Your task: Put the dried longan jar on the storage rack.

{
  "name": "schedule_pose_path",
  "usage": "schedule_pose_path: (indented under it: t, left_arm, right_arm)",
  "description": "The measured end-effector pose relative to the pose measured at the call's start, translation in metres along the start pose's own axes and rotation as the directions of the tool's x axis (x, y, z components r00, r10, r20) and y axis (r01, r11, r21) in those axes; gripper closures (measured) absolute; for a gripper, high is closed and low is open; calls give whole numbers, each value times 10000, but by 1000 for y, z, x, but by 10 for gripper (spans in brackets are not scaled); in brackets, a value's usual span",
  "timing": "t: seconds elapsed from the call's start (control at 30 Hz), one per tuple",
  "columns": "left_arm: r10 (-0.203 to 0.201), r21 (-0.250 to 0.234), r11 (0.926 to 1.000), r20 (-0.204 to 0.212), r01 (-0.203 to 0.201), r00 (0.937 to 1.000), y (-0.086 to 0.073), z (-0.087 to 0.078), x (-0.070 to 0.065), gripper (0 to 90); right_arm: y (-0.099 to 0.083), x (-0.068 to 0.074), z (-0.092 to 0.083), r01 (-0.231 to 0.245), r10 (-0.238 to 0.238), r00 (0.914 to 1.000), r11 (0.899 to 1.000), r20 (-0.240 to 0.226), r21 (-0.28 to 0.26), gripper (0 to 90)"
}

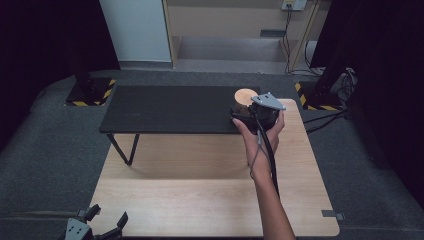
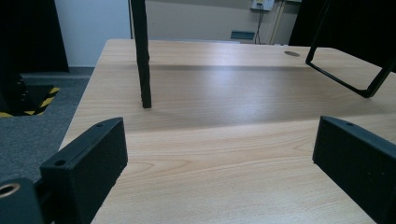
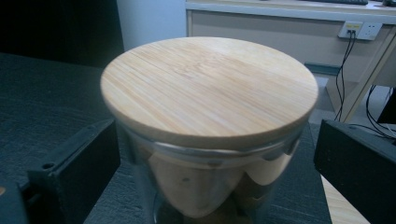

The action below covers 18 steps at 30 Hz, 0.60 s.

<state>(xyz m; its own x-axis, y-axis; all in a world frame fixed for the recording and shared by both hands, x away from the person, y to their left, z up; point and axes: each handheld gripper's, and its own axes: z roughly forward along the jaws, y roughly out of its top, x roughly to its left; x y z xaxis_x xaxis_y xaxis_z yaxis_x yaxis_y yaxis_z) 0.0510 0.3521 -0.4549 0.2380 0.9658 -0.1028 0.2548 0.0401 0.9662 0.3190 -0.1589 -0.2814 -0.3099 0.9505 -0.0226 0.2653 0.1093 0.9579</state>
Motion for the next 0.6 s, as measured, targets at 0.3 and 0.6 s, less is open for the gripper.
schedule_pose_path:
  t: [0.3,0.6]
  left_arm:
    - [-6,-22,10000,-38,6,10000,0,-2,1,18]
    - [-32,-76,10000,-1,32,10000,-1,-3,0,17]
  right_arm:
    - [0,4,-6,172,-173,9998,9998,-128,-58,7]
    - [0,4,-13,200,-201,9998,9997,-77,-106,7]
